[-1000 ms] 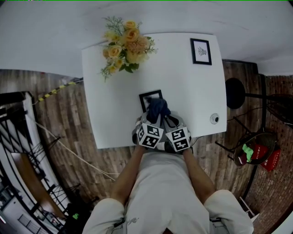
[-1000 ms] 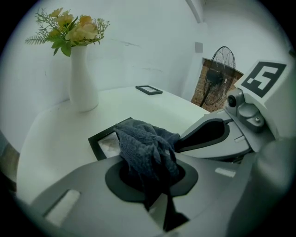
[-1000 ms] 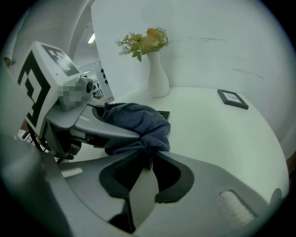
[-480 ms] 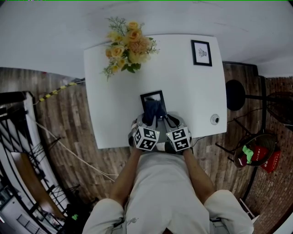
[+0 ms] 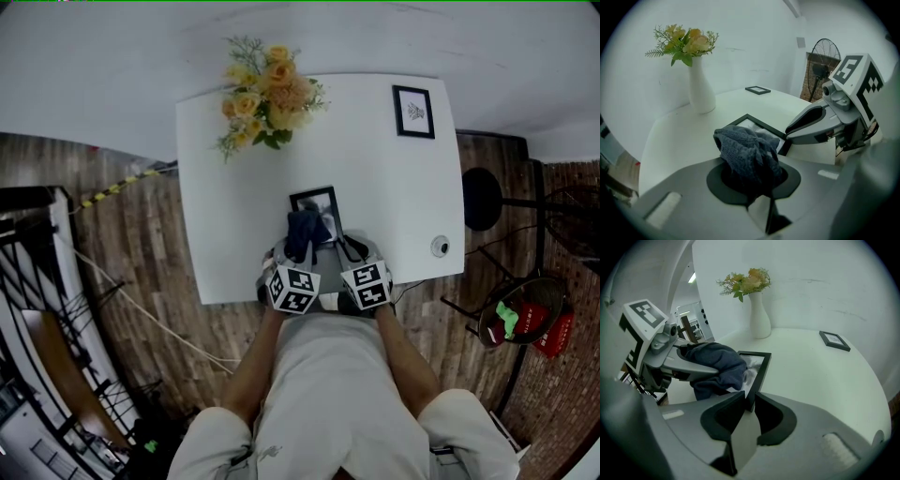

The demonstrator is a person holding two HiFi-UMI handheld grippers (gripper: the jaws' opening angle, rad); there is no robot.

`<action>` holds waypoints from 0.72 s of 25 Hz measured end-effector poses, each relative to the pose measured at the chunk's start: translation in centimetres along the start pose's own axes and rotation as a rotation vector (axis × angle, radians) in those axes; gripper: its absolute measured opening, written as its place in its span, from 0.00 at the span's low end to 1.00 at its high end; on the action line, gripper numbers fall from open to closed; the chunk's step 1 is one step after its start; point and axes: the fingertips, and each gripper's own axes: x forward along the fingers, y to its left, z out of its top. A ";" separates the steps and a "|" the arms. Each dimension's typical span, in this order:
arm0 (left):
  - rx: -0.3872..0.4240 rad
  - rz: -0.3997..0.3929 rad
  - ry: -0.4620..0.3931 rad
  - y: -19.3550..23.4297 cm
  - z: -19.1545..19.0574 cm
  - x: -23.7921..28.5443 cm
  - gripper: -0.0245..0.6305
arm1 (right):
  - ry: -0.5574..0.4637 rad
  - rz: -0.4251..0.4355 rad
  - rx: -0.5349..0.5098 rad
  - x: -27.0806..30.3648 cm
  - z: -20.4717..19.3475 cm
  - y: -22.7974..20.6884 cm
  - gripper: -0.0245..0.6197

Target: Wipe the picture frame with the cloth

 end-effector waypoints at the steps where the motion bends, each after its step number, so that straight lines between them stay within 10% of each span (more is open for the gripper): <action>1: -0.002 0.005 0.002 0.2 -0.2 -0.1 0.16 | 0.001 -0.001 0.001 0.0 0.0 0.0 0.15; 18: -0.024 0.085 0.035 3.9 -3.0 -1.9 0.16 | 0.024 -0.025 0.024 0.0 -0.3 0.3 0.13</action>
